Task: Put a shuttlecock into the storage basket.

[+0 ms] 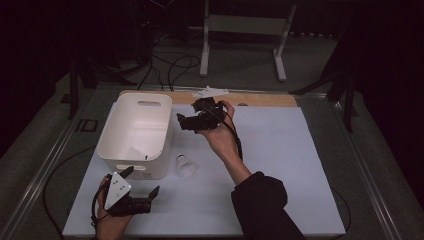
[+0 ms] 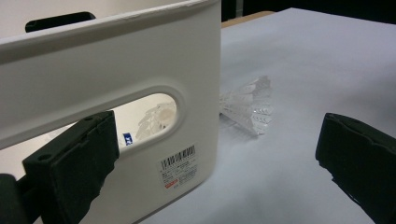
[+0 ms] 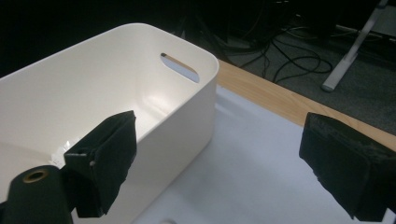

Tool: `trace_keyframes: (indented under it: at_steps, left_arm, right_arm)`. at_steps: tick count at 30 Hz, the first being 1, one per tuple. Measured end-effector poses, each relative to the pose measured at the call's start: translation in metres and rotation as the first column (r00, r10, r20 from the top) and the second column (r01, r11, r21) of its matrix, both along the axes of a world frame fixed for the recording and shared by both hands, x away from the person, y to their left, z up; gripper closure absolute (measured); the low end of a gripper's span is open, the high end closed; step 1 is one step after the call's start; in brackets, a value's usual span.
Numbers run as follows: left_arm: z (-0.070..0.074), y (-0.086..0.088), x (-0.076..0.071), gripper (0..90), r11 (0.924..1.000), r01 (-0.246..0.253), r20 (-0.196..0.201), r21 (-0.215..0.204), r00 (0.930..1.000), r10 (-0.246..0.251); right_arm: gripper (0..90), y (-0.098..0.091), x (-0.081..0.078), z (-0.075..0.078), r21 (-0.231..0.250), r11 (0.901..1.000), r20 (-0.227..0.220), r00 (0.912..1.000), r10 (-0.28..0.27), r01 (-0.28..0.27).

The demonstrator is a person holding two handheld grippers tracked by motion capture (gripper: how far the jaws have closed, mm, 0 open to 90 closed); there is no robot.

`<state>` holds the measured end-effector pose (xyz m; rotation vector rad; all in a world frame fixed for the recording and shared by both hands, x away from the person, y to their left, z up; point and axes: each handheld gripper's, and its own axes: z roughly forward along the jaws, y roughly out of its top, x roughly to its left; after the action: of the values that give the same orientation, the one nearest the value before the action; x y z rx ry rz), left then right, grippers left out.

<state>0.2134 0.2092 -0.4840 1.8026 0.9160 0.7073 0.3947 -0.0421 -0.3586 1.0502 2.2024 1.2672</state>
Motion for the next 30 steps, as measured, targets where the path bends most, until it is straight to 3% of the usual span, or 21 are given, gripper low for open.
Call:
trace_keyframes:
  at_steps: [30]
  left_arm:
    - [0.000, 0.000, 0.000, 0.0, 1.0000, 0.000, 0.002, -0.003, 1.0000, 0.000]
  right_arm:
    - [10.4, -0.014, -0.006, -0.014, -0.026, 0.9996, -0.007, 1.0000, -0.005, 0.005]
